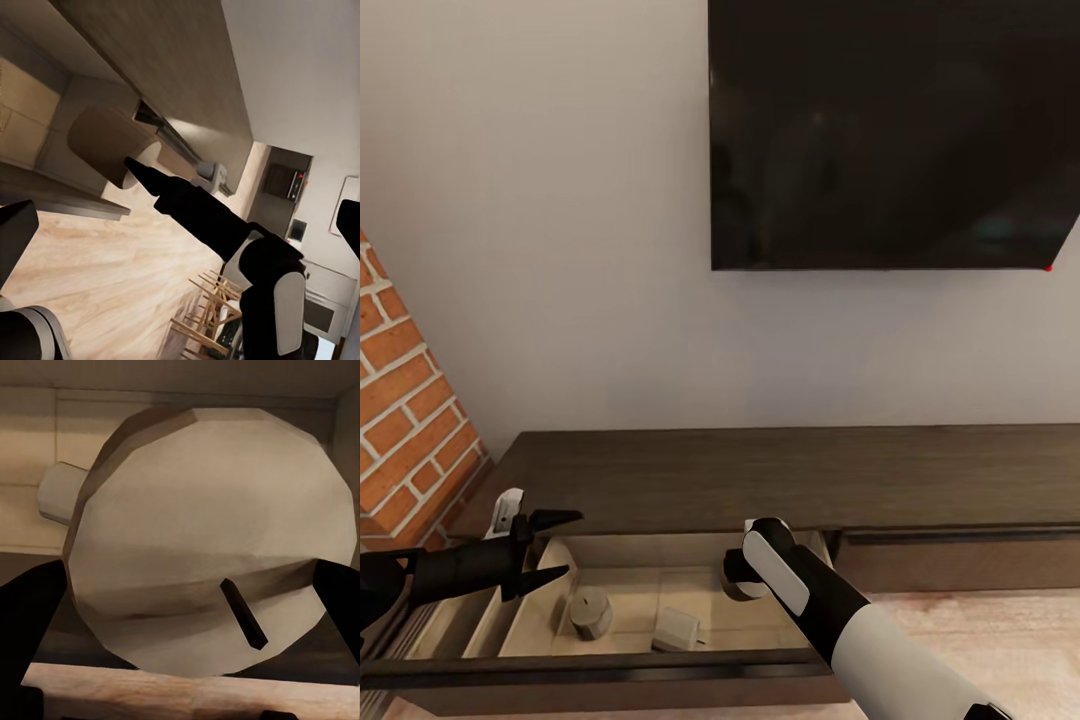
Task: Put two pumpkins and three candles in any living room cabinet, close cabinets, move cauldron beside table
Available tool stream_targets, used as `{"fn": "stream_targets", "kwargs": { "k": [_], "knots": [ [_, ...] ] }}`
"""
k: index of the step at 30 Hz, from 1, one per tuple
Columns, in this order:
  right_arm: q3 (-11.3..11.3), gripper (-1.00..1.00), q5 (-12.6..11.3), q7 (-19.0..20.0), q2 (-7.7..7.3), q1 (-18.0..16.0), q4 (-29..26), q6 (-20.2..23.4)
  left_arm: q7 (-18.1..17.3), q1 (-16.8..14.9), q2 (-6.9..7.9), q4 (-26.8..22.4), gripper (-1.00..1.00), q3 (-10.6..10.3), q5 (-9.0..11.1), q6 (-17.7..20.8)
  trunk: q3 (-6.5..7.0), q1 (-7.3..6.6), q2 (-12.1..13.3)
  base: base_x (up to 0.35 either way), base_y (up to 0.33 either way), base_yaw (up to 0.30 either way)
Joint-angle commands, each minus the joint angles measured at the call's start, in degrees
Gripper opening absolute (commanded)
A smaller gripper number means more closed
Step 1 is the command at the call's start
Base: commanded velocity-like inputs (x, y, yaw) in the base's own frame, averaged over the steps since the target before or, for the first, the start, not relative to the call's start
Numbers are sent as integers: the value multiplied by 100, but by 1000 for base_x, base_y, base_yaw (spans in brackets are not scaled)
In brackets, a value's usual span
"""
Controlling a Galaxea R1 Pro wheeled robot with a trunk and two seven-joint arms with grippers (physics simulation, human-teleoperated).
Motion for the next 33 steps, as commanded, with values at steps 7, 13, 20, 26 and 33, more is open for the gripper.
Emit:
{"fn": "stream_targets", "kwargs": {
  "k": [7, 13, 20, 26, 33],
  "knots": [
    [15, -100, -63, -135, -2, -10, -4, -4, 60, 22, 0, -3, 100, 10, 54, 9, -5, 0, -3, 47, 56, 0],
    [15, -100, -63, -157, -2, -8, -4, 2, 60, 23, 0, 1, 100, 14, 54, 10, -5, 0, -3, 98, 127, 0],
    [17, -100, -63, -159, -2, -11, -4, 2, 60, 61, 82, -13, 100, 29, 54, 8, -5, 0, -3, 9, 11, 0],
    [22, -100, -63, -159, -2, -11, -4, -4, 60, 119, 123, -56, 100, 49, 54, 10, -5, 0, -3, 0, 0, 0],
    [24, -100, -63, -159, -2, -9, -4, -19, 60, 141, 123, -162, 100, 50, 54, 10, -131, 154, -283, 0, 0, 0]
  ]
}}
